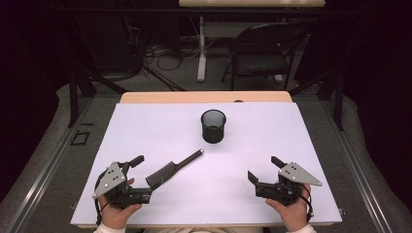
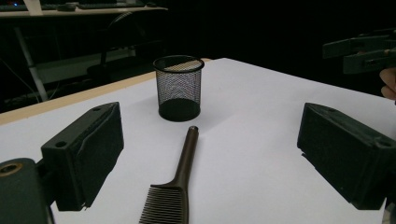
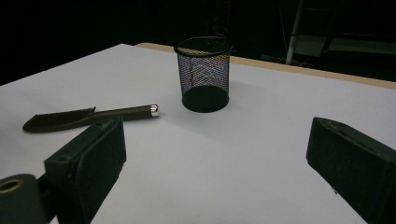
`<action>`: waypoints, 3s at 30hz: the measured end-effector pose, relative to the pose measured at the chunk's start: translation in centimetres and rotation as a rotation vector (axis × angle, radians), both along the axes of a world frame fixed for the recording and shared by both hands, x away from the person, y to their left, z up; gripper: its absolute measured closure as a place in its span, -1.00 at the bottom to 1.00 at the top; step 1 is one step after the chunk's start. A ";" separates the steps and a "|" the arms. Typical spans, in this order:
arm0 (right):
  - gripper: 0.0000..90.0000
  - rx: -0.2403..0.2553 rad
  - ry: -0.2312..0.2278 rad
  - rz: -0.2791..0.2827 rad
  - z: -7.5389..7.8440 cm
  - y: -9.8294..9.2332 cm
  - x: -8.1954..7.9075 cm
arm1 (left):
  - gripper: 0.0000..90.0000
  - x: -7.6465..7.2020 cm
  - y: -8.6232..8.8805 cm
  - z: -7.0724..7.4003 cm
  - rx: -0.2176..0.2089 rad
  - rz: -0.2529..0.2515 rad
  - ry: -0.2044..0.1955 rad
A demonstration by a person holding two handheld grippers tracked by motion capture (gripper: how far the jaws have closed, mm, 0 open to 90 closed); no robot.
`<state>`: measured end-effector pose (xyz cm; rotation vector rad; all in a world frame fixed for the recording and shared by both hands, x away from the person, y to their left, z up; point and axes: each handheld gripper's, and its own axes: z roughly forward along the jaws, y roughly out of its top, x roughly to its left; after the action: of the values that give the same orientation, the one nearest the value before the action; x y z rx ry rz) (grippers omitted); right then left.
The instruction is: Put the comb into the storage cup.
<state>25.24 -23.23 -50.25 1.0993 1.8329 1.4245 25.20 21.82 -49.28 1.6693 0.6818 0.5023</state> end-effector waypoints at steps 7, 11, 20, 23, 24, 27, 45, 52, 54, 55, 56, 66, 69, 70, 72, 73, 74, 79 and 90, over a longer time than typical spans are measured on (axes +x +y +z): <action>-0.81 0.006 0.014 0.008 -0.4 0.0 0.0 | -0.84 0.4 -0.3 -0.4 -0.001 -0.005 0.017; -0.78 0.026 0.025 0.003 -0.6 -0.1 0.2 | -0.84 0.6 -0.4 -0.5 -0.006 -0.012 0.039; -0.68 0.023 0.041 0.005 -0.9 0.1 0.6 | -0.79 0.6 -0.9 -0.6 -0.012 -0.028 0.047; -0.65 0.012 0.038 0.000 -0.9 0.2 0.6 | -0.69 0.5 -1.1 -0.6 0.000 -0.027 0.045; -0.64 0.010 0.039 -0.001 -0.9 0.3 0.6 | -0.66 0.5 -1.2 -0.6 0.002 -0.023 0.043; -0.63 0.010 0.039 0.001 -1.0 0.5 0.8 | -0.65 0.5 -1.4 -0.5 0.013 -0.019 0.053; -0.54 -0.011 0.030 0.001 -1.6 1.1 1.1 | -0.10 1.6 -2.1 -1.5 -0.053 0.004 0.137; -0.47 -0.029 0.021 -0.014 -1.6 1.0 0.9 | -0.03 2.2 -2.7 -0.9 -0.054 -0.001 0.170; -0.49 -0.023 0.022 -0.022 -1.5 0.9 0.9 | 0.01 2.5 -2.9 -0.6 -0.050 0.005 0.169; -0.51 -0.020 0.026 -0.025 -1.5 0.9 0.9 | 0.02 2.6 -3.1 -0.4 -0.047 0.010 0.172; -0.51 -0.020 0.026 -0.025 -1.5 0.9 0.9 | 0.03 2.6 -3.1 -0.4 -0.047 0.010 0.172; -0.61 -0.013 0.063 -0.029 -1.5 1.4 0.9 | 0.17 4.5 -4.1 1.2 -0.059 0.025 0.227; -0.61 -0.021 0.065 -0.028 -1.5 1.5 0.9 | 0.25 5.0 -4.6 1.5 -0.057 0.032 0.231; -0.62 -0.019 0.065 -0.029 -1.5 1.5 0.9 | 0.27 5.0 -4.6 1.5 -0.057 0.032 0.231; -0.65 -0.015 0.063 -0.032 -1.5 1.4 0.9 | 0.30 5.7 -5.2 1.7 -0.060 0.049 0.240; -0.66 -0.008 0.065 -0.039 -1.5 1.4 0.8 | 0.31 5.9 -5.4 1.8 -0.059 0.055 0.244; -0.67 -0.008 0.061 -0.039 -1.5 1.4 0.9 | 0.32 6.1 -5.6 1.8 -0.059 0.060 0.246; -0.72 -0.024 0.064 -0.045 -1.7 1.5 0.9 | 0.41 7.1 -6.2 1.9 -0.051 0.077 0.266; -1.00 -0.046 0.075 -0.022 -1.9 1.9 1.1 | 0.74 9.6 -7.7 1.0 -0.027 0.124 0.350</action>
<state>26.30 -21.34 -52.16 1.1606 1.8900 1.3380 34.76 14.10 -48.30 1.7132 1.0484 0.2866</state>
